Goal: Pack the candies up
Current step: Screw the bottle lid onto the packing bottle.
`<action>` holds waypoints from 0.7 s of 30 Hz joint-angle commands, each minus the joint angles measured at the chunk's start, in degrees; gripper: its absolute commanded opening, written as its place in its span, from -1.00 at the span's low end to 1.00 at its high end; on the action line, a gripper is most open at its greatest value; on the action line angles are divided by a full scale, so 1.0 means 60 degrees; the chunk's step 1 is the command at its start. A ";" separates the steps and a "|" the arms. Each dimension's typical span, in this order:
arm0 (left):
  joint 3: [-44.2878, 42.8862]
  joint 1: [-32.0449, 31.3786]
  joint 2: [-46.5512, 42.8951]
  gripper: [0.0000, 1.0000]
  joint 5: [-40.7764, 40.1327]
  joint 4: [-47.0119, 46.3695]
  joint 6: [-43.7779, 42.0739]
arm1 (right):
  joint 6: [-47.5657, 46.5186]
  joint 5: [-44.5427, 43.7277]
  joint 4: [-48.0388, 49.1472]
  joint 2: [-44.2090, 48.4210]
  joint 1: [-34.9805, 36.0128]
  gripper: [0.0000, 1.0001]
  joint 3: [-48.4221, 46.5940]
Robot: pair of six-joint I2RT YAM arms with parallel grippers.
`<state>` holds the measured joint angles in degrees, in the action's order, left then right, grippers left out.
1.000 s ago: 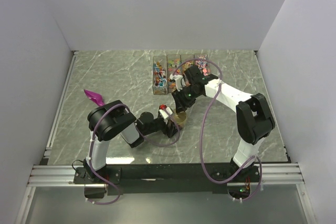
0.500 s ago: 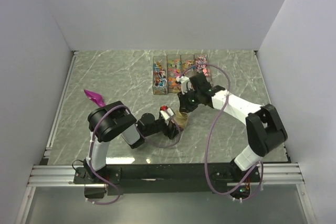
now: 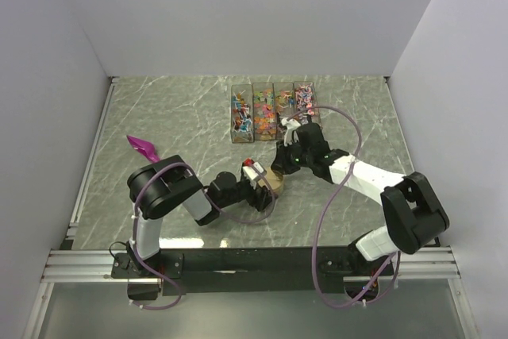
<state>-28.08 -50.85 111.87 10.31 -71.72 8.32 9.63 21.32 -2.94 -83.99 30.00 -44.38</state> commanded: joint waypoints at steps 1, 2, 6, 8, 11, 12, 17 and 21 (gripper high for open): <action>-0.0448 0.0389 -0.0306 -0.84 -0.2595 -0.0102 0.0913 | 0.1397 0.2335 -0.3451 -0.0022 0.0801 -0.61 0.1492; -0.0462 0.0404 -0.0335 -0.85 -0.2742 0.0058 0.0943 | 0.1485 0.2321 -0.3320 0.0110 0.0801 -0.63 0.1638; -0.0448 0.0389 -0.0452 -0.85 -0.3343 0.0308 0.0987 | 0.1969 0.2262 -0.3099 0.0899 0.0801 -0.73 0.2297; -0.0433 0.0389 -0.0496 -0.85 -0.3534 0.0367 0.1002 | 0.2057 0.2116 -0.3128 0.1150 0.0787 -0.75 0.2416; -0.0433 0.0389 -0.0482 -0.84 -0.3563 0.0425 0.1031 | 0.2247 0.2013 -0.3216 0.1648 0.0787 -0.76 0.2533; -0.0433 0.0389 -0.0467 -0.85 -0.3578 0.0469 0.1060 | 0.2291 0.1984 -0.3274 0.1924 0.0786 -0.77 0.2562; -0.0433 0.0301 -0.0394 -0.74 -0.3476 0.0411 0.0870 | 0.2321 0.1691 -0.3714 0.3023 0.0538 -0.76 0.2694; -0.0477 0.0111 -0.0248 -0.57 -0.3358 0.0323 0.0563 | 0.2424 0.1195 -0.3801 0.3697 0.0186 -0.74 0.2652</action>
<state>-29.41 -48.77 110.10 -7.27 -67.61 11.73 22.39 27.68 -20.05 -65.93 32.25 -26.96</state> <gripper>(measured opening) 0.819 0.129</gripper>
